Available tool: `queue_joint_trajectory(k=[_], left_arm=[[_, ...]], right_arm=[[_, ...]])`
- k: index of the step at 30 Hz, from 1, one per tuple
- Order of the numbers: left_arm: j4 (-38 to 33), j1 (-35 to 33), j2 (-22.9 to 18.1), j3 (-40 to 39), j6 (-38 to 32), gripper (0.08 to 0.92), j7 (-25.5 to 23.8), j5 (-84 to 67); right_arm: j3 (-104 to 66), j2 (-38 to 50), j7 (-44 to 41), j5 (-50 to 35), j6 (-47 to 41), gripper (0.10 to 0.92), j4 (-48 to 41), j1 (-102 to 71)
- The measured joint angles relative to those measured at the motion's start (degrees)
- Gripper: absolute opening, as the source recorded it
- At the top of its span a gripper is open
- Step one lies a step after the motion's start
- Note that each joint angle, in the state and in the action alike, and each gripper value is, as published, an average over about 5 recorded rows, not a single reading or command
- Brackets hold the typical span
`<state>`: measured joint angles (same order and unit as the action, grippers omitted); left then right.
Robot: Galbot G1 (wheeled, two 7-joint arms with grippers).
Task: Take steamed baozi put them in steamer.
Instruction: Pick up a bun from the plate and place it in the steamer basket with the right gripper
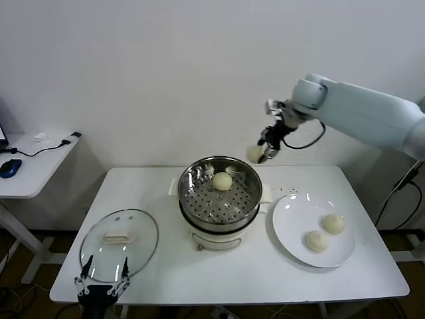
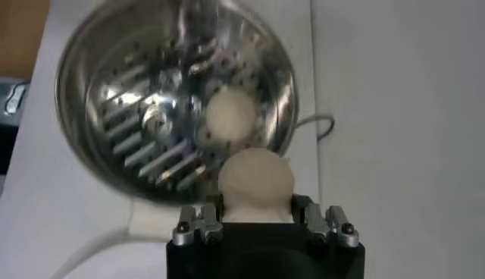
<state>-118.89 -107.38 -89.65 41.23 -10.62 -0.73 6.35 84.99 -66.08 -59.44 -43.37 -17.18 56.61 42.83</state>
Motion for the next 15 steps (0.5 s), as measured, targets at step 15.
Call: queue_joint_trajectory(k=[15], left_arm=[[0.43, -0.24, 0.44, 0.37, -0.38, 0.823, 0.14, -0.52]], right_arm=[[3.98, -13.52, 5.19, -6.0, -3.63, 0.585, -1.34, -3.93]])
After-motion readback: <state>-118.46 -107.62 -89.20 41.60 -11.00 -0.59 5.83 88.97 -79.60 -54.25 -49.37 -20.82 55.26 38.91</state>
